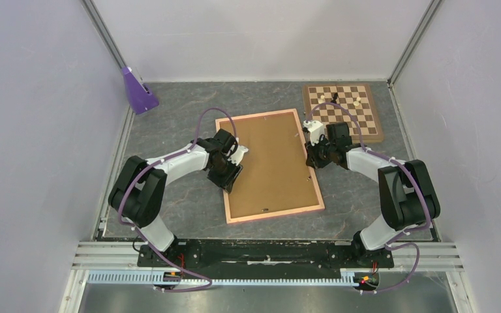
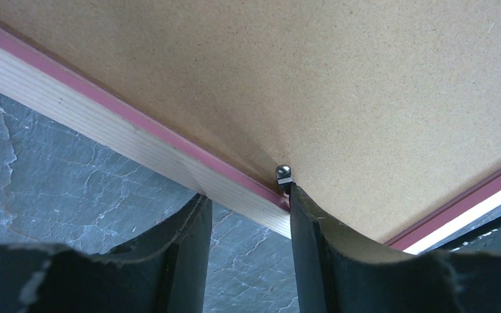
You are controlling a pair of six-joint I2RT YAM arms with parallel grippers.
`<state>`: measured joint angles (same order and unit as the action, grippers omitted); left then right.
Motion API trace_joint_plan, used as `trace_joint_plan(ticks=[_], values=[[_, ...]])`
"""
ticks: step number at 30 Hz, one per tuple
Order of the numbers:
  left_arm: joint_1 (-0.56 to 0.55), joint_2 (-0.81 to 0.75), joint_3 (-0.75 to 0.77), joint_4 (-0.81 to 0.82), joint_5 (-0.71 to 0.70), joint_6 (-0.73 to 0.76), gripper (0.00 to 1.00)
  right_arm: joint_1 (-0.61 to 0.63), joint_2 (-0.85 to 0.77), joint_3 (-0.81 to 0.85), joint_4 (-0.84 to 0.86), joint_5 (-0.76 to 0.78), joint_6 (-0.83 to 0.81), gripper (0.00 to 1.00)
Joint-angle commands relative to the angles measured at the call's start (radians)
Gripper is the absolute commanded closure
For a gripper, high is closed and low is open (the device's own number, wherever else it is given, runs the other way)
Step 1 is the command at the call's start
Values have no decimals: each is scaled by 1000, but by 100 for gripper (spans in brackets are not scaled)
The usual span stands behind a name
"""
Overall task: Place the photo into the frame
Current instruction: Install the photo frame at the center of the board.
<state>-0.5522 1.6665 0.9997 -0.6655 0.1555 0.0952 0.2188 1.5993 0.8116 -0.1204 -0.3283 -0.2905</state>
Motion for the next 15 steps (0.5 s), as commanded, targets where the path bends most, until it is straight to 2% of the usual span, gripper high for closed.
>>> trace_joint_plan(ticks=[1,7,8,11,15], values=[[-15,-11,-3,35,-46,108,98,-1,19,27,38,42,-81,87],[-15,-16,-3,35,-51,133,98,-1,18,32,35,47,-87,87],[-15,-16,-1,35,-54,127,95,-1,18,32,35,47,-88,87],[-15,-12,11,27,-51,88,64,-1,17,32,34,45,-88,87],[-15,5,38,5,-16,43,42,-1,20,31,31,40,-86,87]])
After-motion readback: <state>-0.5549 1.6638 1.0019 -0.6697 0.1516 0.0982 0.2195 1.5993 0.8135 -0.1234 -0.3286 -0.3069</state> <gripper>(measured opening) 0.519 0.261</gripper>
